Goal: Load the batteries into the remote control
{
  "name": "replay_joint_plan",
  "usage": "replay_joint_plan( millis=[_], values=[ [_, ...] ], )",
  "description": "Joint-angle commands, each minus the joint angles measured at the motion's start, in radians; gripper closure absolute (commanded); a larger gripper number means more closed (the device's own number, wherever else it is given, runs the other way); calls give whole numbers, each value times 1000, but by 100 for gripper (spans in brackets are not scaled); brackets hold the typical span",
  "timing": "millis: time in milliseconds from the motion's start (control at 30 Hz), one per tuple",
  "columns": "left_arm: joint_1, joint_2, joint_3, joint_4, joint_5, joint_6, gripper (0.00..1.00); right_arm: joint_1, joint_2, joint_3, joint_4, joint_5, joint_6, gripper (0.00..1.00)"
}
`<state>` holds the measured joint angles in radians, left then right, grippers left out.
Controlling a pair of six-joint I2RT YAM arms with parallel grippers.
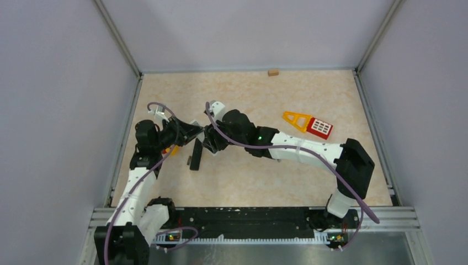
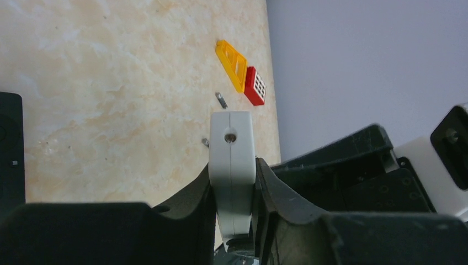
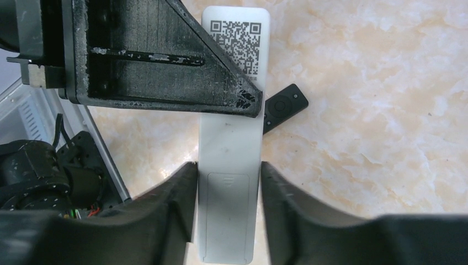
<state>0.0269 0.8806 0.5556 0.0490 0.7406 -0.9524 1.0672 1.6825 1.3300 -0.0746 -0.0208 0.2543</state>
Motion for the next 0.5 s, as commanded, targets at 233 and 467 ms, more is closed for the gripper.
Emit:
replay_joint_plan(
  millis=[233, 467],
  values=[
    [-16, 118, 189, 113, 56, -4, 100, -187, -225, -299, 389, -225, 439, 4],
    [-16, 135, 215, 228, 31, -116, 100, -220, -254, -451, 738, -206, 902, 2]
  ],
)
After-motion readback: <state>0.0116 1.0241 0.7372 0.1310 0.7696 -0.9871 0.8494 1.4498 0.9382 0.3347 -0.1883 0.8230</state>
